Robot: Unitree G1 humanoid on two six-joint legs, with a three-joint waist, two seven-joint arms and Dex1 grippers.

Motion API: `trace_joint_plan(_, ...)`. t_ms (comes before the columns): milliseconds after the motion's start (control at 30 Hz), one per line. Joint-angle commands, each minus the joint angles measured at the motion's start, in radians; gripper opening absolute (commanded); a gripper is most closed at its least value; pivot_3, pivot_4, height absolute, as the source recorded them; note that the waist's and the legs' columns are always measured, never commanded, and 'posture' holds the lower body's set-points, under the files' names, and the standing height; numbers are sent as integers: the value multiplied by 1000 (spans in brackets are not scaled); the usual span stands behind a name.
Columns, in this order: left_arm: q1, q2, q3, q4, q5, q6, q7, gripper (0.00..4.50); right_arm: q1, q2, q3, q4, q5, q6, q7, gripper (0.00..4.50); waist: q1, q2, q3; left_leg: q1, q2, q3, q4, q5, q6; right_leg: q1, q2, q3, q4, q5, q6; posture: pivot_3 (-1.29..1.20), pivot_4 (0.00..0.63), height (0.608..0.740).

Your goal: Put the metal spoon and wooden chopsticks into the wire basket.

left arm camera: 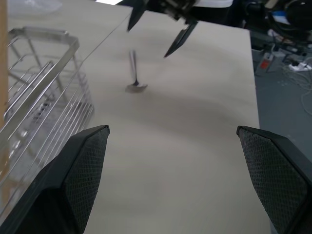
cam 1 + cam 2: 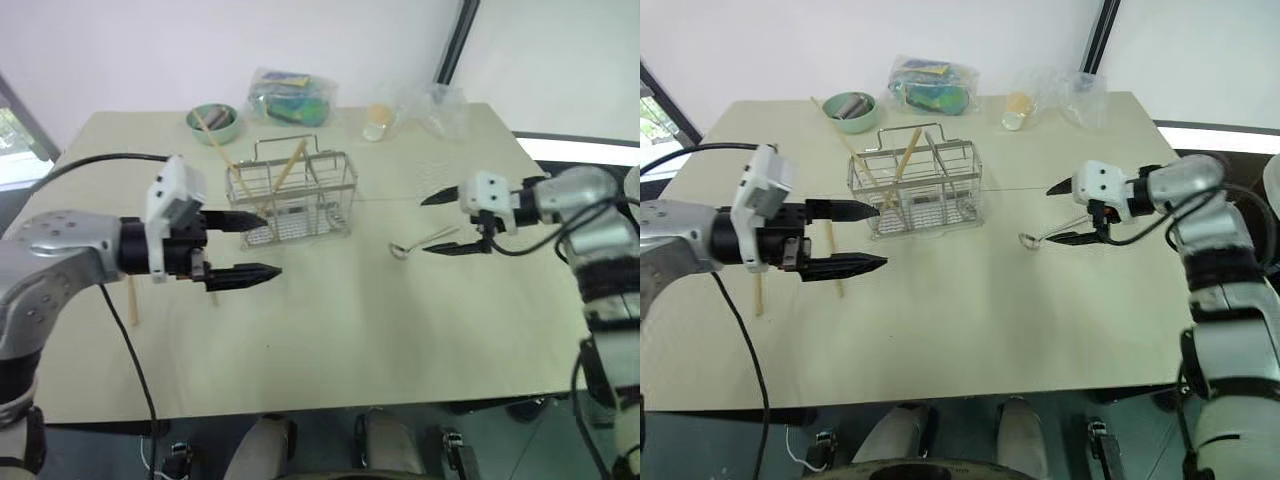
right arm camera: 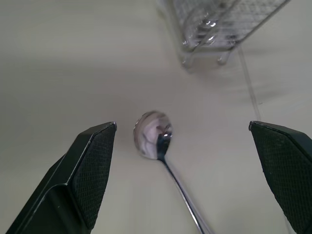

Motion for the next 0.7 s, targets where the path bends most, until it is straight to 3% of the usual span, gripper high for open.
trace_joint_plan(33, -34, -15, -25, 1, 17, -18, -6, 4415, -121, 36, 56, 217, -114, -104, -9, 4500, 0, 0, 0, 0, 0, 0, 0, 0, 0, 0, 0, 0, 1, 0, 0, 0, 150, 643)
trace_joint_plan(267, -46, -41, -37, -28, 8, 2, 15, 4415, -265, 113, 138, 449, -288, -189, -132, 4500, 1, 0, 0, -1, -1, -2, -1, 3, -5, -2, 1, 0, 4, 2, 3, 0, 150, 643)
trace_joint_plan(700, -17, -29, 39, -93, -76, 68, 109, 4415, -294, 155, 227, 529, -494, -331, -340, 4500, -2, 0, 0, 0, -2, -3, 0, 3, -4, -2, 1, 2, 5, 2, 3, 0, 150, 643)
